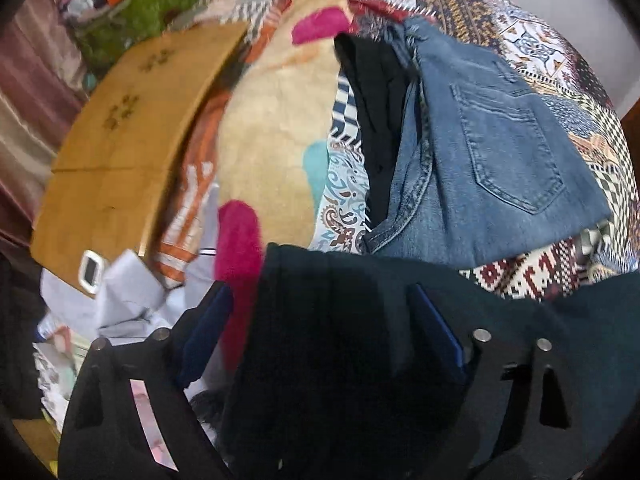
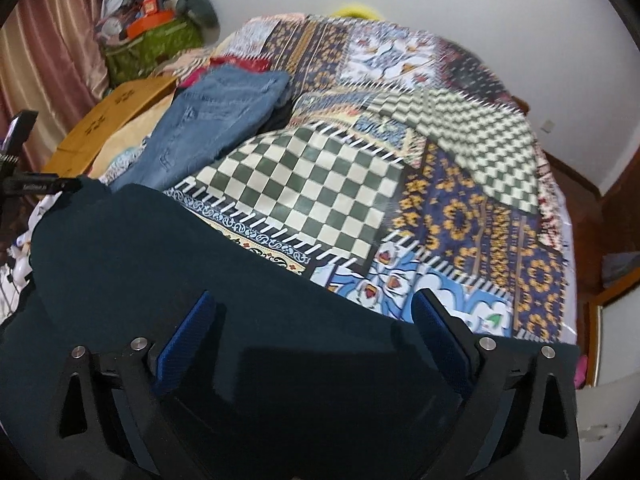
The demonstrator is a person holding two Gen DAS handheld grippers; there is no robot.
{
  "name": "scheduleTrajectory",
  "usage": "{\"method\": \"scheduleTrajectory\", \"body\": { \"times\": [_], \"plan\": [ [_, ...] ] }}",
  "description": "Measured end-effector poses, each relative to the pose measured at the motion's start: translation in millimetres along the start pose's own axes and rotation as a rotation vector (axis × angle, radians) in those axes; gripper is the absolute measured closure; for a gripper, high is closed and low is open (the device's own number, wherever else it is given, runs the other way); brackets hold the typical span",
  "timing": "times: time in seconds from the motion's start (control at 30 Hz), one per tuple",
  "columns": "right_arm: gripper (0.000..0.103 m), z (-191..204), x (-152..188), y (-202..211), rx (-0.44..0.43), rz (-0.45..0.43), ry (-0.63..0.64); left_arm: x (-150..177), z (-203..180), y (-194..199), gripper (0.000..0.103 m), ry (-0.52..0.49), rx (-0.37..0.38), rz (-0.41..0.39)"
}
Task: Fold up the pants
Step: 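Lower both grippers onto the dark teal pants and grasp its edge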
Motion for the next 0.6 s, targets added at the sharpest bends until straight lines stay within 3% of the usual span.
{"method": "scheduleTrajectory", "body": {
  "times": [0.07, 0.13, 0.3, 0.4, 0.47, 0.53, 0.6],
  "plan": [
    [0.013, 1, -5, -12, -0.027, 0.035, 0.012, -3, -1, -15, 0.032, 0.022, 0.018, 0.056],
    [0.018, 2, -7, -21, -0.067, 0.053, 0.007, -3, -3, -29, 0.037, 0.057, 0.023, 0.102],
    [0.040, -1, -6, -40, -0.216, 0.116, -0.077, 2, -7, -29, 0.053, 0.042, -0.030, 0.069],
    [0.046, -3, -4, -43, -0.249, 0.141, -0.092, 6, -7, -21, 0.075, 0.038, -0.021, 0.056],
    [0.056, -3, -3, -39, -0.250, 0.154, -0.076, 11, -5, -14, 0.078, 0.033, -0.022, 0.050],
    [0.076, -5, 0, -34, -0.232, 0.159, -0.062, 15, -4, -3, 0.080, 0.019, -0.036, 0.029],
    [0.086, -5, 8, -25, -0.202, 0.147, -0.037, 19, 0, 10, 0.082, 0.022, -0.037, 0.005]
  ]
}}
Point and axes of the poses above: each gripper's, at about its wrist camera, not at the fingertips, and y roughly against the way its jaws point, z to its left, x to its underside, the point moved 2 cm from there along -y, roughly the way its jaws point, and after that the axes turned 1 degree about y, right-handed, at the moved point
